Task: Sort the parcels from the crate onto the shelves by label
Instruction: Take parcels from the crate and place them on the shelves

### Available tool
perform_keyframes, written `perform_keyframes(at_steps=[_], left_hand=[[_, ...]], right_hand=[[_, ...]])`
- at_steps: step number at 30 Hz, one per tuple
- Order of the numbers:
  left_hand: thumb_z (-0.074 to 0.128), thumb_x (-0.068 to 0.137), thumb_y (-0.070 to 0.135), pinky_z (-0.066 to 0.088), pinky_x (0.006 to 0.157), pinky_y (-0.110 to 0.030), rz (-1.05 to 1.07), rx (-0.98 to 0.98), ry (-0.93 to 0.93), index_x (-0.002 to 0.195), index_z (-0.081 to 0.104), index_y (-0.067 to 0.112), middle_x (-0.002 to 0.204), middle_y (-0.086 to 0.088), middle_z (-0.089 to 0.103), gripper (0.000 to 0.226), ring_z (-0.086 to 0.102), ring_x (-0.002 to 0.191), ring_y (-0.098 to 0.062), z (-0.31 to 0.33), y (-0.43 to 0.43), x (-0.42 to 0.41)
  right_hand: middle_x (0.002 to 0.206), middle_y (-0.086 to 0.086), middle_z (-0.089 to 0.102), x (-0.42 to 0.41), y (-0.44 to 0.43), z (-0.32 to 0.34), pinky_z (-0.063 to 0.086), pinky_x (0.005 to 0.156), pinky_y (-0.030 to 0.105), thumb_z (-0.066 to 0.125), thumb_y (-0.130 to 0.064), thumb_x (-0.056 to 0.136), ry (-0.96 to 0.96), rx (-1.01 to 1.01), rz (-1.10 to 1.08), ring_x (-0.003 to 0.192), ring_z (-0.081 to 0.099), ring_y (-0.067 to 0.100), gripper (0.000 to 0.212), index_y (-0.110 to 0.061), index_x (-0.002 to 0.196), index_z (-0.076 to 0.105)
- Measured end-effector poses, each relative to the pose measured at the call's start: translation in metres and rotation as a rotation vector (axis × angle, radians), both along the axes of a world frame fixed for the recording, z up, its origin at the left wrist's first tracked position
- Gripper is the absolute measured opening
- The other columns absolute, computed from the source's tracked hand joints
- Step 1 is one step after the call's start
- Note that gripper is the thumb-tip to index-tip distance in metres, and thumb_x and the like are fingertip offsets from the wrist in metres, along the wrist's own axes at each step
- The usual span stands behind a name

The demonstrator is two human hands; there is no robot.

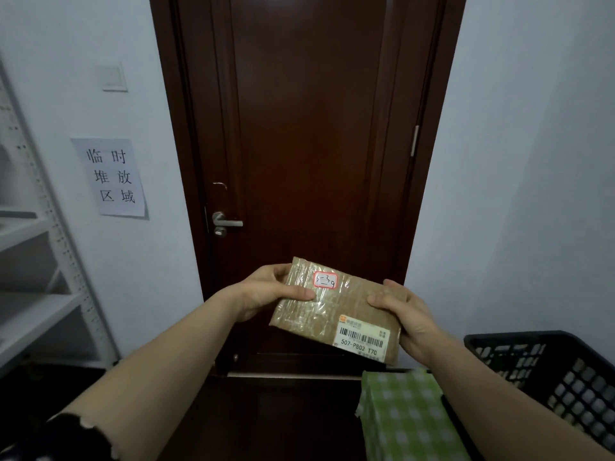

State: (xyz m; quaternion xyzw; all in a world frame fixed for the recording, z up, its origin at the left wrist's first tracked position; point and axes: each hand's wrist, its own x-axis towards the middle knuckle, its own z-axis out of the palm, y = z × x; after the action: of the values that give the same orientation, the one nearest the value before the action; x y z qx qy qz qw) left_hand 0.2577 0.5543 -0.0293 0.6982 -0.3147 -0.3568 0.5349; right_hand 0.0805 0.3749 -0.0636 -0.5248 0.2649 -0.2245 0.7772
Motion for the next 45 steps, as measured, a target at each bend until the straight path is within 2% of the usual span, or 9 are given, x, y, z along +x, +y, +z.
perform_keyframes(at_steps=[11,20,24,29,34,38,40,42,45], left_hand=[[0.087,0.056,0.020,0.049,0.098,-0.043,0.086,0.030,0.042,0.124,0.056,0.013,0.112,-0.006,0.070,0.076,0.068,0.102,-0.022,-0.018,0.042,0.029],[0.086,0.056,0.021,0.053,0.092,-0.039,0.174,0.027,0.065,0.123,0.055,0.012,0.111,-0.006,0.070,0.074,0.069,0.099,-0.022,-0.030,0.071,0.039],[0.083,0.067,0.013,0.055,0.086,-0.036,0.208,0.021,0.099,0.122,0.056,0.011,0.108,-0.006,0.072,0.061,0.070,0.097,-0.022,-0.036,0.087,0.041],[0.081,0.072,0.016,0.056,0.075,-0.027,0.297,0.045,0.127,0.124,0.055,0.013,0.109,-0.003,0.071,0.058,0.070,0.094,-0.017,-0.044,0.113,0.033],[0.080,0.074,0.031,0.054,0.089,-0.033,0.444,0.077,0.188,0.123,0.056,0.013,0.109,-0.004,0.070,0.058,0.068,0.097,-0.018,-0.062,0.155,0.020],[0.081,0.073,0.033,0.055,0.076,-0.027,0.523,0.070,0.227,0.119,0.059,0.012,0.104,-0.003,0.072,0.056,0.071,0.092,-0.016,-0.075,0.189,0.009],[0.081,0.072,0.032,0.054,0.078,-0.027,0.542,0.071,0.246,0.121,0.058,0.011,0.106,-0.003,0.072,0.058,0.070,0.094,-0.016,-0.081,0.204,0.003],[0.080,0.074,0.027,0.054,0.080,-0.027,0.558,0.057,0.253,0.117,0.059,0.012,0.104,-0.002,0.072,0.050,0.070,0.094,-0.016,-0.086,0.218,0.000],[0.087,0.063,0.028,0.052,0.095,-0.039,0.591,0.031,0.244,0.120,0.058,0.011,0.107,-0.005,0.072,0.067,0.069,0.099,-0.022,-0.093,0.236,0.000]], right_hand=[[0.115,0.016,0.060,0.041,0.030,-0.008,0.058,0.068,0.040,0.074,0.003,0.071,0.026,0.013,0.109,0.086,0.069,0.029,0.084,-0.013,0.144,0.035],[0.116,0.016,0.059,0.062,0.053,-0.010,0.056,0.073,0.043,0.074,0.003,0.070,0.053,-0.003,0.177,0.089,0.068,0.031,0.087,-0.013,0.145,0.033],[0.115,0.015,0.059,0.073,0.062,-0.012,0.055,0.079,0.046,0.075,0.003,0.069,0.070,-0.001,0.208,0.091,0.066,0.031,0.086,-0.012,0.144,0.035],[0.112,0.016,0.059,0.087,0.076,-0.022,0.055,0.074,0.045,0.076,-0.001,0.066,0.116,-0.021,0.289,0.092,0.065,0.031,0.088,-0.013,0.144,0.036],[0.105,0.019,0.061,0.101,0.108,-0.037,0.052,0.067,0.042,0.074,-0.001,0.068,0.175,0.005,0.391,0.088,0.064,0.033,0.080,-0.011,0.140,0.041],[0.105,0.023,0.064,0.107,0.134,-0.045,0.055,0.055,0.038,0.077,-0.005,0.066,0.222,-0.013,0.468,0.078,0.068,0.034,0.075,-0.011,0.135,0.046],[0.098,0.022,0.066,0.110,0.147,-0.045,0.055,0.049,0.035,0.075,-0.006,0.071,0.226,-0.034,0.492,0.071,0.068,0.032,0.058,-0.010,0.125,0.052],[0.095,0.020,0.066,0.114,0.159,-0.045,0.055,0.052,0.035,0.074,-0.007,0.075,0.224,-0.051,0.514,0.073,0.068,0.032,0.046,-0.008,0.117,0.056],[0.095,0.019,0.068,0.118,0.173,-0.047,0.056,0.059,0.037,0.075,-0.006,0.074,0.227,-0.067,0.540,0.077,0.069,0.031,0.046,-0.007,0.116,0.057]])
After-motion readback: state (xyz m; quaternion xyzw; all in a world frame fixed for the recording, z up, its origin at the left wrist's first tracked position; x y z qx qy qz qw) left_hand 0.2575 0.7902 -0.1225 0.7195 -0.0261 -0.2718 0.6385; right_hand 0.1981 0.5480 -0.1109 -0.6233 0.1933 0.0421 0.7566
